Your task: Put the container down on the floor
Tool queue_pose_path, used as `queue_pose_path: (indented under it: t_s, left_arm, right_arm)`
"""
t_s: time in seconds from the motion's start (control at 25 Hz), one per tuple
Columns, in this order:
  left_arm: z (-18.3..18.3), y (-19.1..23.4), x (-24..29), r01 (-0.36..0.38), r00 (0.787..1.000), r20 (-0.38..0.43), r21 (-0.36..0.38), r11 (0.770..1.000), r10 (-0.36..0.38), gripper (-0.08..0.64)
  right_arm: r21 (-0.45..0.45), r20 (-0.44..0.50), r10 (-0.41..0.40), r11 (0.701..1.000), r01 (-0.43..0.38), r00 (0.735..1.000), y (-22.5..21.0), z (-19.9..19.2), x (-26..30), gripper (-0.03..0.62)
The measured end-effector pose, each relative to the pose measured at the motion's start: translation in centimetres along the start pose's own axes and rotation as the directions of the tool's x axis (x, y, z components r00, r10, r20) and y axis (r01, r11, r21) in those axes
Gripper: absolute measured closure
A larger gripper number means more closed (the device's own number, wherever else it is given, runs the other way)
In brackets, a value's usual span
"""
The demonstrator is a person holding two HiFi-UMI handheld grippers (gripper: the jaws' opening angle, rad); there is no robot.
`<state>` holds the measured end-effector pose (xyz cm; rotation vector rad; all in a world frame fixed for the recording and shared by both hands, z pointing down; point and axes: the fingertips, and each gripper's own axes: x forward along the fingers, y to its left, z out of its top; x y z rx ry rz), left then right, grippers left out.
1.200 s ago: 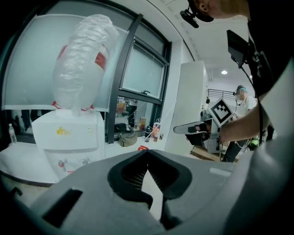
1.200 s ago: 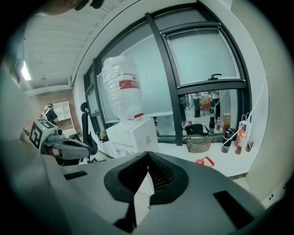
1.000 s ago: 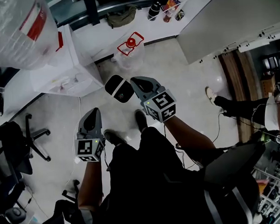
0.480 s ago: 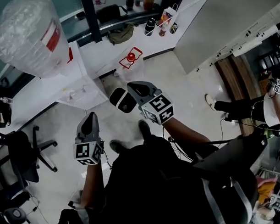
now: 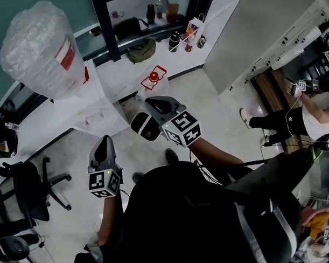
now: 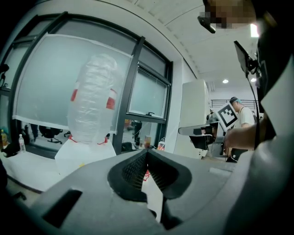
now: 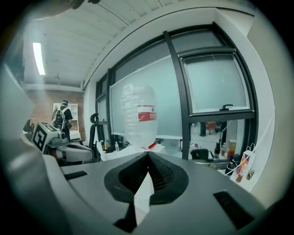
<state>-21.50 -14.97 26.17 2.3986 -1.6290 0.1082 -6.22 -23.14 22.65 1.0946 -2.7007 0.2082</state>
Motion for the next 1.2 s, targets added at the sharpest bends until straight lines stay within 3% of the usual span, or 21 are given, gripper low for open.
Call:
queue_pose_path:
  t_s: [0.24, 0.52, 1.2]
  left_arm:
    - [1.2, 0.3, -0.4, -0.049, 0.999, 0.0, -0.028, 0.998, 0.049, 0.548]
    - [2.4, 0.1, -0.2, -0.053, 0.999, 0.003, -0.01, 0.999, 0.053, 0.548]
    - [2.5, 0.5, -0.5, -0.051, 0.999, 0.0, 0.006, 0.999, 0.051, 0.548]
  right_arm:
    - [-0.015, 0.002, 0.002, 1.0, -0.002, 1.0, -0.1, 1.1, -0.6, 0.586]
    - [0.033, -0.003, -0.009, 0.999, 0.009, 1.0, -0.8, 1.1, -0.9, 0.586]
    - [0.016, 0.014, -0.011, 1.0, 0.011, 1.0, -0.5, 1.5, -0.5, 0.586]
